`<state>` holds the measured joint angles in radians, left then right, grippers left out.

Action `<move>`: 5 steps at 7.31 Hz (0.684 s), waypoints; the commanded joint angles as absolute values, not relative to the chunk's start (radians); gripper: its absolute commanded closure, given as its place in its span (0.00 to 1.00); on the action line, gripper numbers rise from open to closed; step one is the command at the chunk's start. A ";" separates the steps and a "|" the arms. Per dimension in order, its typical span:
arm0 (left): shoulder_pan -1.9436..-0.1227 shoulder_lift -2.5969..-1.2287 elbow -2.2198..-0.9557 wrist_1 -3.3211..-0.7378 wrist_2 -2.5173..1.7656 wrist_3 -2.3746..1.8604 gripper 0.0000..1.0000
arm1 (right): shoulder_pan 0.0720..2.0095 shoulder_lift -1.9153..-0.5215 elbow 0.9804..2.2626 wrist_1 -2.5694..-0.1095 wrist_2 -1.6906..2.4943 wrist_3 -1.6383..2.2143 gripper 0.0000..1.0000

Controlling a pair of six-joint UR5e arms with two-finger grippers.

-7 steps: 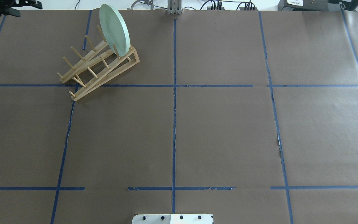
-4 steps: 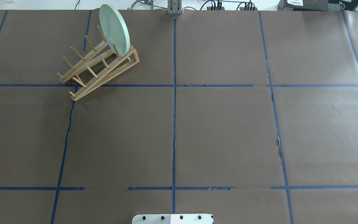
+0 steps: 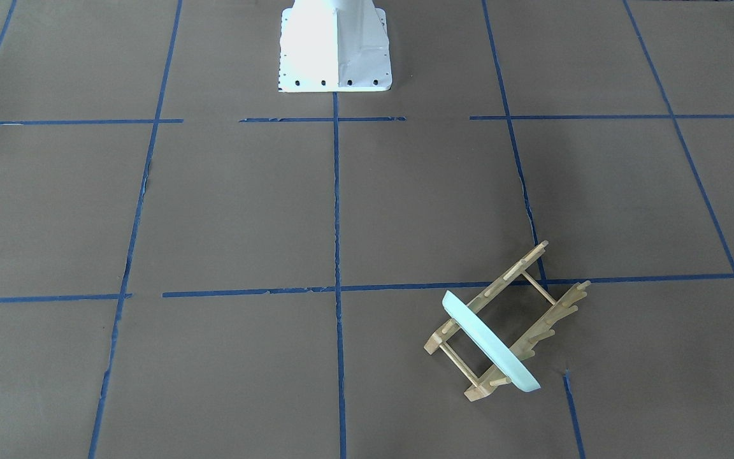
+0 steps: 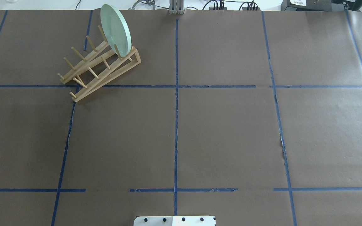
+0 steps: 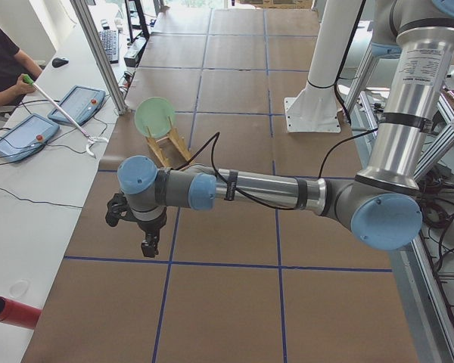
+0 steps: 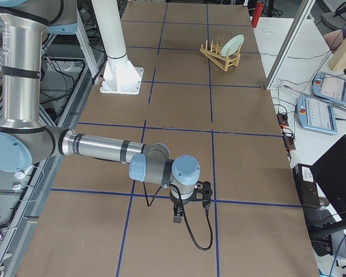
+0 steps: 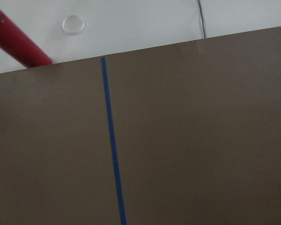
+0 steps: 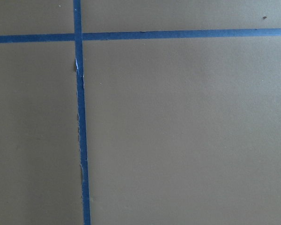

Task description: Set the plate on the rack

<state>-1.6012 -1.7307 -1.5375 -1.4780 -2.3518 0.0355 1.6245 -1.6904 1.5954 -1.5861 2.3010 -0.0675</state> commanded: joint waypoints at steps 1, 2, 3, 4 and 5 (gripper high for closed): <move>-1.603 -1.547 -1.752 -1.387 -2.358 0.074 0.00 | 1.624 -1.690 1.594 -1.586 2.301 -0.067 0.00; -1.605 -1.539 -1.761 -1.388 -2.362 0.084 0.00 | 1.624 -1.690 1.595 -1.586 2.301 -0.067 0.00; -1.609 -1.531 -1.761 -1.391 -2.364 0.086 0.00 | 1.624 -1.690 1.595 -1.586 2.301 -0.067 0.00; -1.655 -1.528 -1.743 -1.411 -2.370 0.115 0.00 | 1.624 -1.690 1.595 -1.586 2.301 -0.067 0.00; -1.701 -1.526 -1.721 -1.446 -2.373 0.214 0.00 | 1.624 -1.690 1.594 -1.586 2.301 -0.067 0.00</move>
